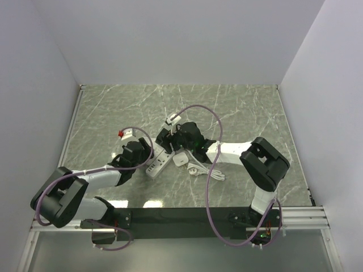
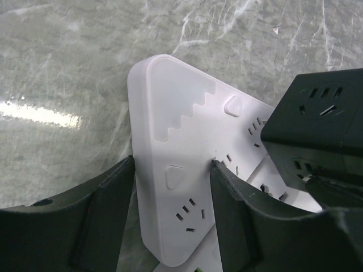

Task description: Insert the plug

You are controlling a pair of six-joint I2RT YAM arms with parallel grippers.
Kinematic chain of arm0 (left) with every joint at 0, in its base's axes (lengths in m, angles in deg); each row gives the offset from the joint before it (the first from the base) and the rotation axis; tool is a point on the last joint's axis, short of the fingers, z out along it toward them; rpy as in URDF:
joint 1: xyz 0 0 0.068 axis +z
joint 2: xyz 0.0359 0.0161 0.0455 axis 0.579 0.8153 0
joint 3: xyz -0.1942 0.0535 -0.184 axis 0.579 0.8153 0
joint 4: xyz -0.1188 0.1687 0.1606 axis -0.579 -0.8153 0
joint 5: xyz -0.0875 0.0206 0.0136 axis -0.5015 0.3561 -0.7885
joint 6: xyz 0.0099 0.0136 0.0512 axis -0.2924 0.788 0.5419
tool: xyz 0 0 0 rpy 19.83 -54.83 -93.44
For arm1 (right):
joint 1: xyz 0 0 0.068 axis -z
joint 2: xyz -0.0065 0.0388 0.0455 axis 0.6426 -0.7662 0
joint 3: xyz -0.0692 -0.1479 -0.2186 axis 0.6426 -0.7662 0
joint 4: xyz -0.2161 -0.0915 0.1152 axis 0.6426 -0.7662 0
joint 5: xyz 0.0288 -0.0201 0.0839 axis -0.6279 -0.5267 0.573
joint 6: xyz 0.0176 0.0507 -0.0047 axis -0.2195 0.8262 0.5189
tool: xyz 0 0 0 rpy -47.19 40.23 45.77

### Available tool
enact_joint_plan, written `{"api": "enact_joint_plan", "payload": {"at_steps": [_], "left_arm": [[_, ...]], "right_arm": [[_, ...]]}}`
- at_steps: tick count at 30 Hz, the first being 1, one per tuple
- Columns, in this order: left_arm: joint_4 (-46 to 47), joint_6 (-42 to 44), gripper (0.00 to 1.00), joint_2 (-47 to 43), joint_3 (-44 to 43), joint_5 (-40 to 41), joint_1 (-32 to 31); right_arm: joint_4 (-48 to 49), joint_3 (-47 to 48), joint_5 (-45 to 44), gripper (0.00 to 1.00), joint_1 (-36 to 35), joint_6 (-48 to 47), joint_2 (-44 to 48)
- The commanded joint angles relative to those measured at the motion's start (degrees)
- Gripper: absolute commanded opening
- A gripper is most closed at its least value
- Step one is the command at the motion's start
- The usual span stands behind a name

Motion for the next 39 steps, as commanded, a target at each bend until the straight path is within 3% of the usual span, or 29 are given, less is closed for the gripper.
{"api": "enact_joint_plan", "payload": {"at_steps": [1, 18, 26, 39], "left_arm": [[-3.97, 1.31, 0.6, 2.8, -2.22, 1.25, -0.29], [-4.68, 1.58, 0.58, 5.7, -3.1, 0.46, -0.29], [-5.47, 1.75, 0.58, 6.41, -3.81, 0.47, -0.29], [-6.09, 2.02, 0.58, 6.4, -3.98, 0.2, -0.29]], "right_arm": [[4.04, 0.32, -1.04, 0.0, 0.55, 0.59, -0.66], [5.53, -1.7, -4.99, 0.0, 1.17, 1.73, -1.28], [10.01, -4.95, -3.85, 0.0, 1.61, 2.88, 2.85], [13.79, -5.48, -0.52, 0.0, 2.58, 3.05, 1.54]]}}
